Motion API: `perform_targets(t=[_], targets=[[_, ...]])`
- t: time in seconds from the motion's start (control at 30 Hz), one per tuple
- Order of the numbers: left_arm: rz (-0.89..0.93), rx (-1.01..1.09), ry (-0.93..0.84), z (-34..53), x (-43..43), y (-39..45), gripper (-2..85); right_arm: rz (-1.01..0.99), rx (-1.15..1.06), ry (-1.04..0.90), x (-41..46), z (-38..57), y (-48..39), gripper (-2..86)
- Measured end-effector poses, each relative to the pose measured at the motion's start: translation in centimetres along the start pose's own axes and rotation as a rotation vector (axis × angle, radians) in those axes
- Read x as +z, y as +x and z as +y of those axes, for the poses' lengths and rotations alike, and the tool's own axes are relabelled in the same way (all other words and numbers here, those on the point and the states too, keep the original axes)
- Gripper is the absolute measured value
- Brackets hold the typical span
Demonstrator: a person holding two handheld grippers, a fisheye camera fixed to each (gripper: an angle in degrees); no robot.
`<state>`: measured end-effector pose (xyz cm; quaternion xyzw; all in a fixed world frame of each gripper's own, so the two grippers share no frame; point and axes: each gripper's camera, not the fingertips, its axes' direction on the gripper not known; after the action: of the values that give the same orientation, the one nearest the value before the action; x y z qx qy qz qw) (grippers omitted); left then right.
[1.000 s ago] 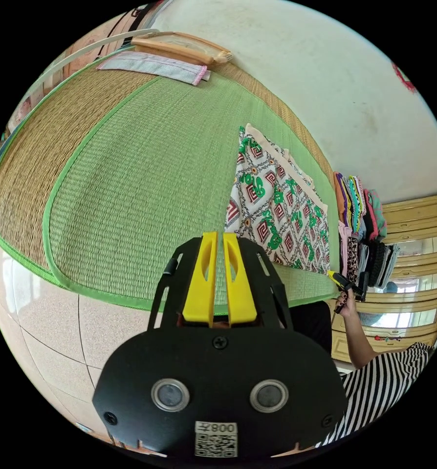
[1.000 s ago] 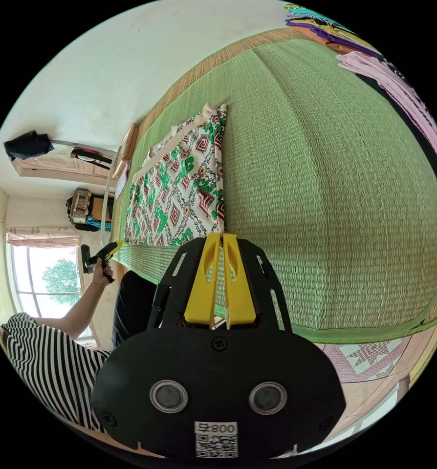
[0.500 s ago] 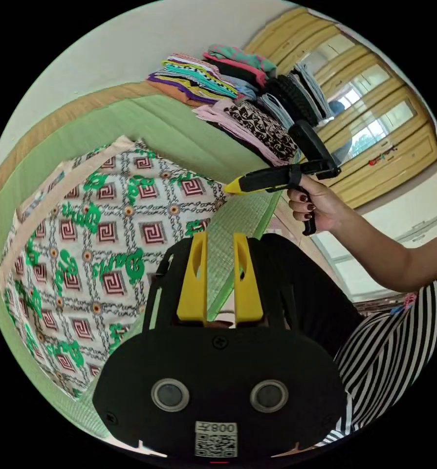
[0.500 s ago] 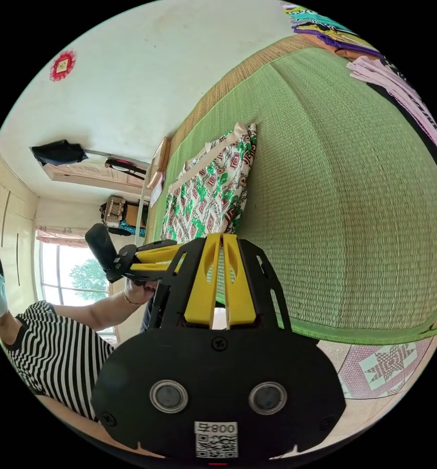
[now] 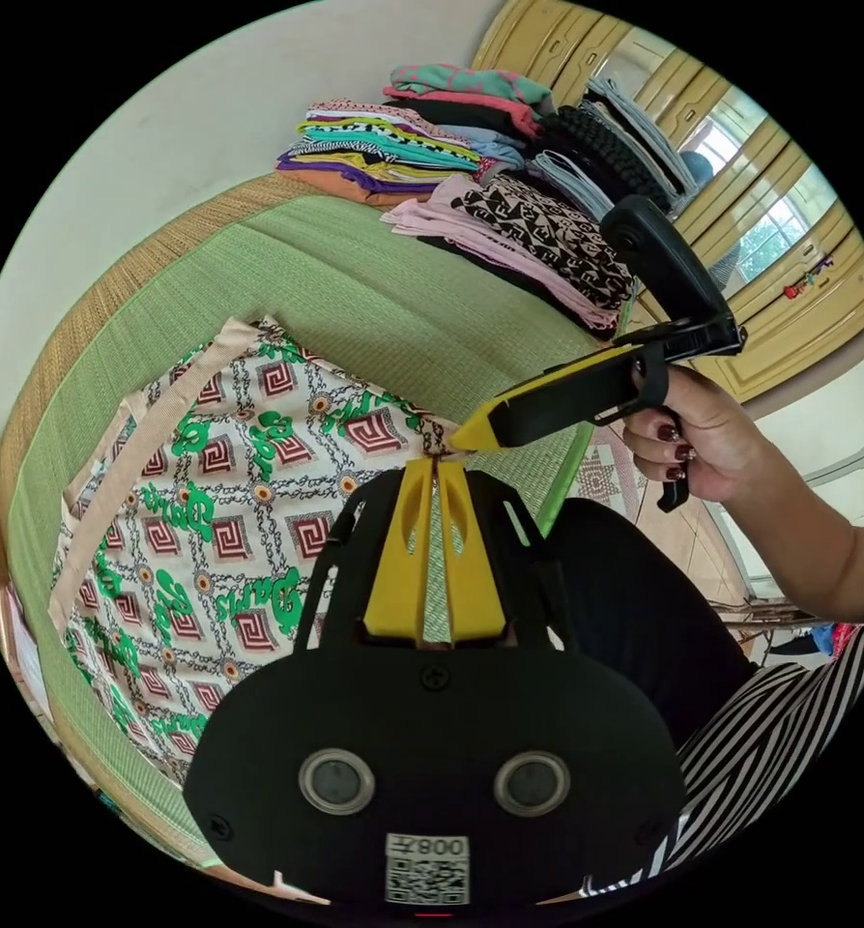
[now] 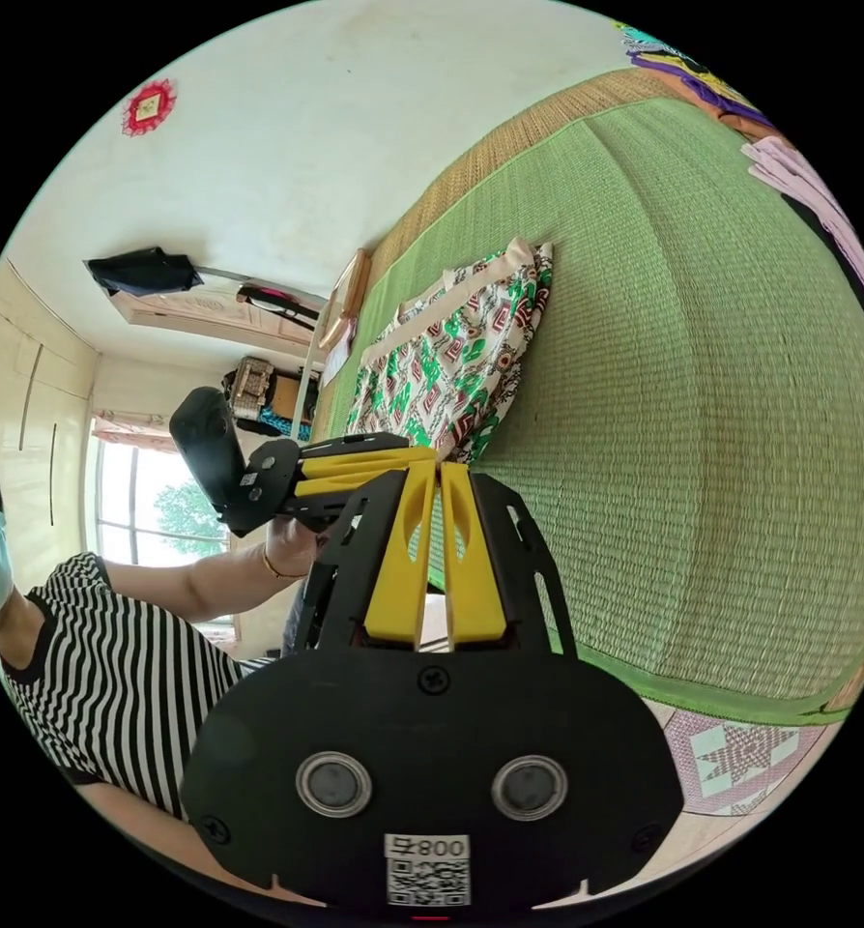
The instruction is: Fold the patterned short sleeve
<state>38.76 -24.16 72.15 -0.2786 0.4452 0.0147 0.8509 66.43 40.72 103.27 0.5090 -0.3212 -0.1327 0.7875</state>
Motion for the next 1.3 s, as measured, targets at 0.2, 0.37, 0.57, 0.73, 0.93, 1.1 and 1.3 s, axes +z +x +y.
perform_targets(t=[0.2, 0.37, 0.57, 0.73, 0.93, 1.1, 1.3], targets=[[0.082, -0.073, 0.044, 0.1, 1.0, 0.0, 0.5, -0.005, 0.059, 0.077, -1.2, -2.2, 2.8, 5.2], [0.101, -0.07, 0.032, -0.2, 2.5, 0.6, 0.3, 0.002, 0.115, 0.082, -0.2, -7.3, 4.8, 9.3], [0.127, -0.057, 0.016, -0.6, 4.0, 1.0, 0.3, 0.058, 0.136, 0.033, 2.4, -13.3, 5.1, 10.5], [0.161, -0.063, 0.013, -0.4, 4.6, 0.4, 0.3, 0.06, 0.146, 0.03, 4.2, -16.1, 4.7, 9.0], [0.189, -0.06, 0.012, 0.5, 4.9, -0.7, 0.3, 0.075, 0.13, 0.012, 6.1, -18.5, 3.5, 6.9], [0.214, -0.07, 0.016, 1.7, 4.4, -1.9, 0.3, 0.105, 0.137, -0.001, 7.4, -19.6, 2.7, 3.5], [0.259, -0.061, 0.03, 3.5, 2.9, -3.1, 0.3, 0.114, 0.146, 0.014, 7.5, -19.3, 1.5, 2.0]])
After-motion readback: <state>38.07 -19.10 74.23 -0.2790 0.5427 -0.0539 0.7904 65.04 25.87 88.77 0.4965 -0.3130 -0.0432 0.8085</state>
